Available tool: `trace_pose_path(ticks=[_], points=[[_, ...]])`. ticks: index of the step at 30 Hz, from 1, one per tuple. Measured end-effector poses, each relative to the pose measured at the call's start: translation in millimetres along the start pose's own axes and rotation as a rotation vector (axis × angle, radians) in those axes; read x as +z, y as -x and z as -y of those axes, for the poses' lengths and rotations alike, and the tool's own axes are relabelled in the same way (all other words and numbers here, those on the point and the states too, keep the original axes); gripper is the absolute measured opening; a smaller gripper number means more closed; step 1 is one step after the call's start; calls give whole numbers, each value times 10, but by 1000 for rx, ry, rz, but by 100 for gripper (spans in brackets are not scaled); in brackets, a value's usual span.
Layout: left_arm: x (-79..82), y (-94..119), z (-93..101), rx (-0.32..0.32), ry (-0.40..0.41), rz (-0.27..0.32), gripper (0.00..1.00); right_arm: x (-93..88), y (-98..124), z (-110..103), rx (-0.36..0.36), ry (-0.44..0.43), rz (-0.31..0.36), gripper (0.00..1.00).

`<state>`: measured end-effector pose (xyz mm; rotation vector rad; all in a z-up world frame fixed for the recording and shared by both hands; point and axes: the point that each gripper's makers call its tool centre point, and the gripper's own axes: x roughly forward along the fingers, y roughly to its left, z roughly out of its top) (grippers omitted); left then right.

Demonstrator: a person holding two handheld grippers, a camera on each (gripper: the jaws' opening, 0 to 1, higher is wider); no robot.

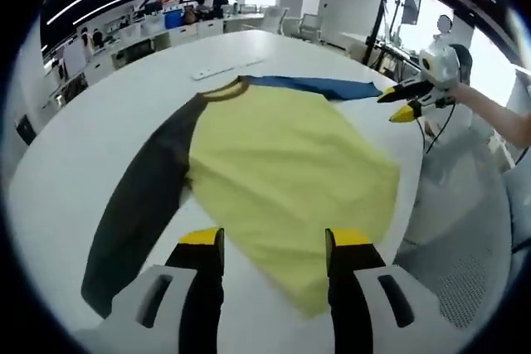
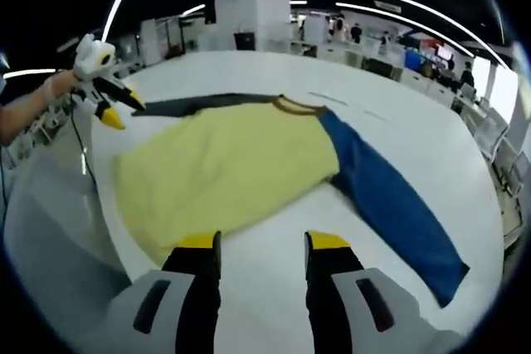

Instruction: Fold the garment on the visible template until the final outline fits inside the template.

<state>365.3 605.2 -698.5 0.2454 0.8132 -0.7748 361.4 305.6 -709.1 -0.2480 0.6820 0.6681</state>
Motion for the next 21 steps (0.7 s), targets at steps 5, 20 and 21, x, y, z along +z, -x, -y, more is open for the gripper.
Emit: trace_pose_path(ticks=[5, 20, 21], points=[[-99, -87, -45, -6, 26, -30, 35, -12, -79, -27, 19, -15, -9, 27], [-307, -308, -185, 19, 115, -70, 23, -79, -365, -95, 45, -123, -23, 23], [-314, -313, -178, 18, 109, -73, 23, -94, -384, -106, 46, -127, -27, 22]])
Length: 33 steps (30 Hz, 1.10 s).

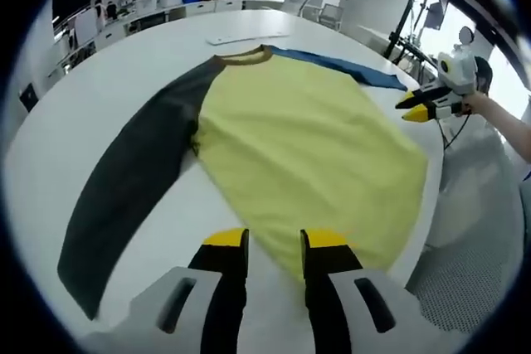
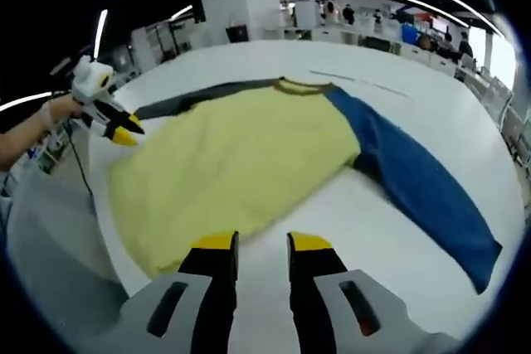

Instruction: Fold the garment on the visible template until the final outline fits inside the template.

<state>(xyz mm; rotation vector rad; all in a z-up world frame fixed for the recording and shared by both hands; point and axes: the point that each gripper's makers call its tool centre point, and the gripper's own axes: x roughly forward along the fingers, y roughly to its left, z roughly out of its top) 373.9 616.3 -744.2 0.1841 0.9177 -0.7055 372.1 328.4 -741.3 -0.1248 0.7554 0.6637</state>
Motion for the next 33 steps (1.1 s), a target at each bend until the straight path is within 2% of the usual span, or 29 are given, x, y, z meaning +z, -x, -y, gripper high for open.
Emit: trace_pose_path(ticks=[3, 8, 14, 16, 18, 24, 27, 33], points=[[13, -5, -9, 2, 8, 10, 21, -53, -56, 2, -7, -1, -15, 20], [-6, -32, -54, 10, 13, -2, 22, -17, -120, 4, 1, -90, 13, 19], [-21, -66, -89, 21, 9, -8, 21, -10, -201, -10, -1, -102, 5, 19], [-39, -75, -135, 54, -24, -19, 21, -20, -221, -26, 3, -105, 0, 19], [-55, -86, -123, 47, -19, -26, 21, -26, -238, -33, 3, -109, -1, 19], [-105, -105, -174, 79, -39, -41, 22, -39, -255, -19, -10, -92, -4, 18], [-114, -116, -162, 73, -35, -42, 21, -39, -254, -30, -8, -83, -5, 18], [-88, -141, -175, 86, -48, -43, 19, -38, -280, -68, -24, 5, -23, 17]])
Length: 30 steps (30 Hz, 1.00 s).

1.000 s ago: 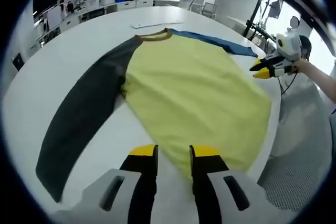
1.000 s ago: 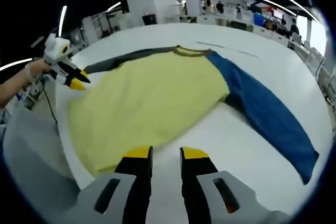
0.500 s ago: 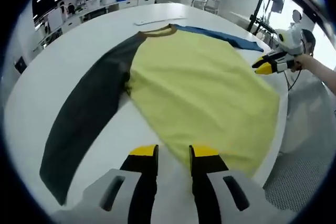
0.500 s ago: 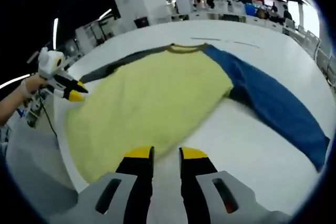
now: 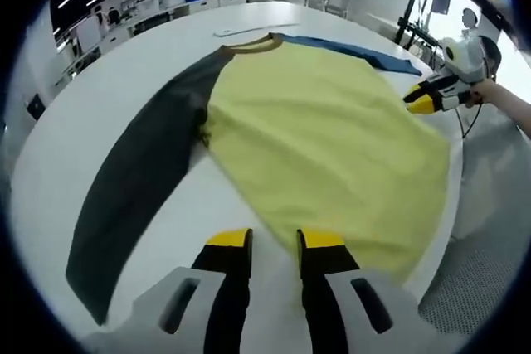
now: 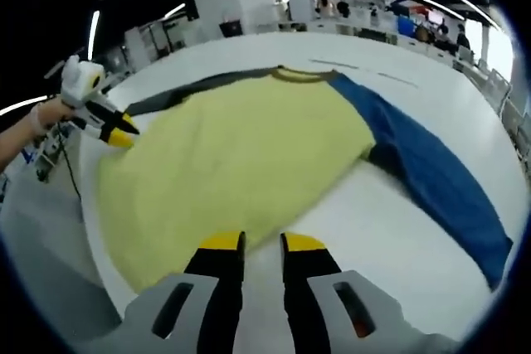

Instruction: Fold the garment on the visible template until the final outline fits inside the template.

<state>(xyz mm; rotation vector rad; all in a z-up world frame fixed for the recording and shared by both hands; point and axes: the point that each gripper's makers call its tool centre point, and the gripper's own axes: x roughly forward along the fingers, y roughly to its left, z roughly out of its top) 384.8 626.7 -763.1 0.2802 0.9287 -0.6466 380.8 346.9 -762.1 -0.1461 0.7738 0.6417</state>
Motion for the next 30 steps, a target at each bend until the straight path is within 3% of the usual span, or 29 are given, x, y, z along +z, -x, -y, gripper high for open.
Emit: trace_pose_path(ticks=[4, 10, 25, 30], points=[[7, -16, 12, 3, -36, -18, 19, -10, -3, 10, -22, 102, -32, 15], [15, -33, 95, -22, -75, -40, 9, 5, -29, -22, -23, 134, -44, 13], [18, -41, 109, -35, -63, -61, 6, -4, -49, -45, -3, 149, -61, 7], [45, -68, 160, -56, -46, -49, 0, -8, -54, -58, 3, 141, -66, 4]])
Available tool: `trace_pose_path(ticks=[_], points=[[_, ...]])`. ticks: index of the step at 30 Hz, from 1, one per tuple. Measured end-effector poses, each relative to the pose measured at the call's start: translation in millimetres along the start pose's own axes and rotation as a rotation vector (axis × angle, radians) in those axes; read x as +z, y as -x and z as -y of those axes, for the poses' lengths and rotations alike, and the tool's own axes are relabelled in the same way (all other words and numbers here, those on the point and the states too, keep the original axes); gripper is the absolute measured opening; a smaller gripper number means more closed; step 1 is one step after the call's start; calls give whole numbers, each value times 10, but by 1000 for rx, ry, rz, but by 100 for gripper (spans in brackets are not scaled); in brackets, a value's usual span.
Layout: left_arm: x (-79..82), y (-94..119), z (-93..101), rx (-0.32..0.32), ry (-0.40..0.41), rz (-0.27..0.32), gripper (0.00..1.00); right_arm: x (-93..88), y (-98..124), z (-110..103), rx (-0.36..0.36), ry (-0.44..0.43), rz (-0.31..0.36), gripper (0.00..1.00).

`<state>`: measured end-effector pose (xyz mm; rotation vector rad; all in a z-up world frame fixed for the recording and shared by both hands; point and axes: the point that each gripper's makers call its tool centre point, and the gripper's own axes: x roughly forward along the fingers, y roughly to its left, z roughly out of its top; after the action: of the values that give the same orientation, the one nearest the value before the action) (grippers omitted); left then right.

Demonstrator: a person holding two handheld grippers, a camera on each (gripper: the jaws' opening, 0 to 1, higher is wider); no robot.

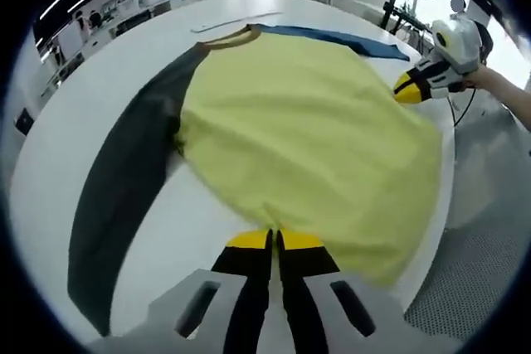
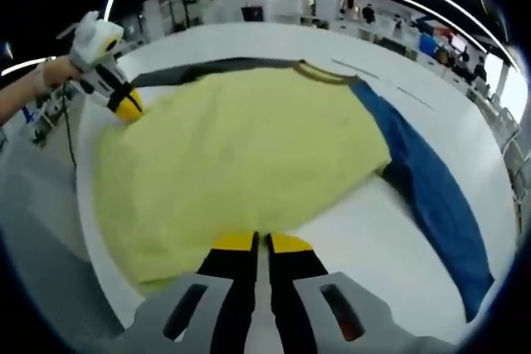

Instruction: Fold the garment on the visible template until the final outline fits inside the template.

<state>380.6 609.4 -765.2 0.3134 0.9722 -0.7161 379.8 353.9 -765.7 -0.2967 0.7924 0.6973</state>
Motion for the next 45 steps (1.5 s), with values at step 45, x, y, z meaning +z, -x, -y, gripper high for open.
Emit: trace_pose_path(ticks=[45], points=[[1291, 768, -717, -100, 309, 489, 0, 1276, 436, 638, 90, -271, 309, 2]])
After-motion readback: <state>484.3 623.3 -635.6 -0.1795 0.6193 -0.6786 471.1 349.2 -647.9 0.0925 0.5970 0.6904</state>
